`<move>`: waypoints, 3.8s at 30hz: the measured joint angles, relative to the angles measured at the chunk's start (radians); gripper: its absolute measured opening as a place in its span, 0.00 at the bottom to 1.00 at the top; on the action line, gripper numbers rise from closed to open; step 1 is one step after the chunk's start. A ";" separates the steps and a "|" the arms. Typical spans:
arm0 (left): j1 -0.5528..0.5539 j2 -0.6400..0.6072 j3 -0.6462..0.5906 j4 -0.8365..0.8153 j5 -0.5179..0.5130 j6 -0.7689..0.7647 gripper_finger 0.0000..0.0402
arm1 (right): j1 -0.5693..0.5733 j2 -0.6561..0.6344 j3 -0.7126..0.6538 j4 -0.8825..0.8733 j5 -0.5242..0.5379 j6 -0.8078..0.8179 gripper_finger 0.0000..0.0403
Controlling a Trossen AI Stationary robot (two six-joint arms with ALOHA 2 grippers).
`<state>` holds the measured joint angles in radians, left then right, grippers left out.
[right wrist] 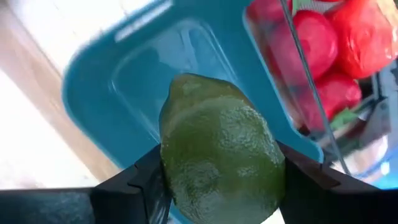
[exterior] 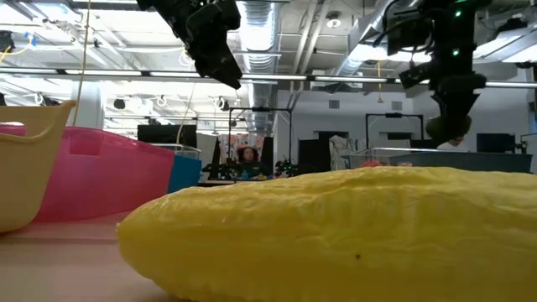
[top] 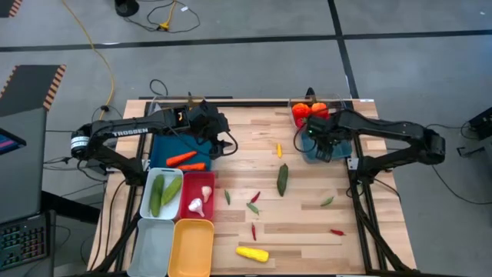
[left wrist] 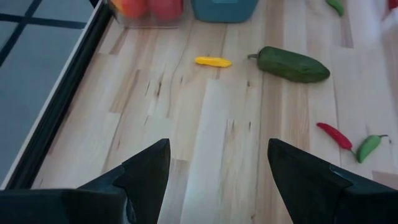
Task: Sort produce into baskets
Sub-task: Put the green lime into the green bin, then put the middle left green chili pepper into the yellow bin
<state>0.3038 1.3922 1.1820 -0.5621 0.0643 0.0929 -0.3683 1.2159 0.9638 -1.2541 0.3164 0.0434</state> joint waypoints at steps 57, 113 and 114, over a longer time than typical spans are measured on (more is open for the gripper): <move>-0.306 0.003 0.000 0.000 0.101 0.101 0.64 | 0.206 -0.014 0.184 0.230 -0.055 0.304 0.86; -0.472 0.666 0.240 -0.338 -0.079 0.150 0.63 | 0.794 0.262 0.178 0.718 -0.052 0.423 0.86; -0.472 0.666 0.240 -0.338 -0.079 0.150 0.62 | 0.794 0.262 0.178 0.718 -0.053 0.423 0.86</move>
<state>-0.1684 2.0584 1.4220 -0.9001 -0.0149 0.2432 0.4255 1.4780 1.1416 -0.5362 0.2636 0.4662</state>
